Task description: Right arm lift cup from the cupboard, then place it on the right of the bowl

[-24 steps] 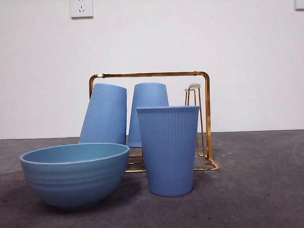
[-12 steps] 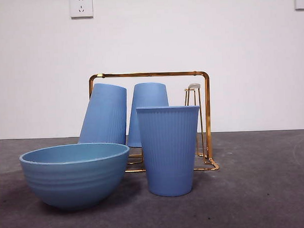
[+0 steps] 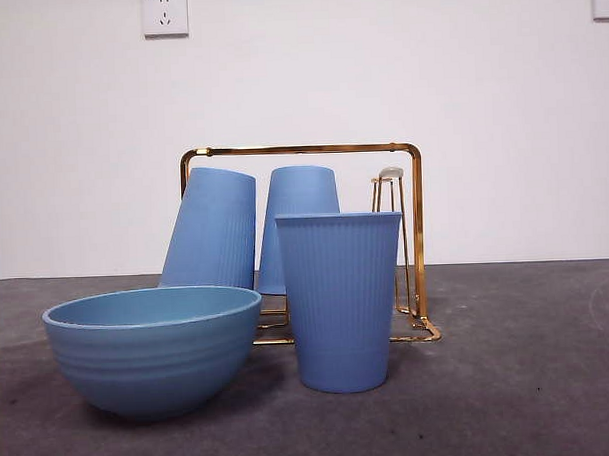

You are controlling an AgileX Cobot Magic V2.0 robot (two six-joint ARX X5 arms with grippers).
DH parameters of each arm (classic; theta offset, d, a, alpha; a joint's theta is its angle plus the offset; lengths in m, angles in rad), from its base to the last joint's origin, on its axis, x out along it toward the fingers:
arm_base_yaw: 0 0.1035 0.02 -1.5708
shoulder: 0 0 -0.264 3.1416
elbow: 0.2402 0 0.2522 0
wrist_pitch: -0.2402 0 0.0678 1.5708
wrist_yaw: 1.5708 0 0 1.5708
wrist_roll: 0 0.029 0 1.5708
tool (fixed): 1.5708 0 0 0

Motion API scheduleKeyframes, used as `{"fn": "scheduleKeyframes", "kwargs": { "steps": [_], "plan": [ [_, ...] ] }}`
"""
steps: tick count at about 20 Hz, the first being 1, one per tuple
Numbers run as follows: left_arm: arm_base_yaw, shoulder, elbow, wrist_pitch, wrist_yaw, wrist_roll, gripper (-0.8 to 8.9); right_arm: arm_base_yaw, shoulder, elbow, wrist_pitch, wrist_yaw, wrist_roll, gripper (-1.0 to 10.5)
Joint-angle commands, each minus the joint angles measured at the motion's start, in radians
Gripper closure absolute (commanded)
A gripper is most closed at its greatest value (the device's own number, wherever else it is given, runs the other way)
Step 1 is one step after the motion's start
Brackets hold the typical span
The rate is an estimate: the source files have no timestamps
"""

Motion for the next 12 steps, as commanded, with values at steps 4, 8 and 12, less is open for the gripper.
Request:
{"fn": "scheduleKeyframes", "kwargs": {
  "steps": [4, 8, 12],
  "plan": [
    [0.375, -0.175, -0.405, 0.431, 0.134, 0.072, 7.88, 0.004, 0.002, 0.015, 0.010, 0.003, -0.008, 9.2],
    [0.467, -0.276, -0.628, 0.547, 0.196, 0.067, 7.88, 0.004, 0.002, 0.015, 0.010, 0.001, -0.008, 9.2],
    [0.479, -0.285, -0.694, 0.576, 0.195, 0.101, 7.88, 0.004, 0.002, 0.015, 0.010, 0.001, -0.008, 9.2]
  ]
}}
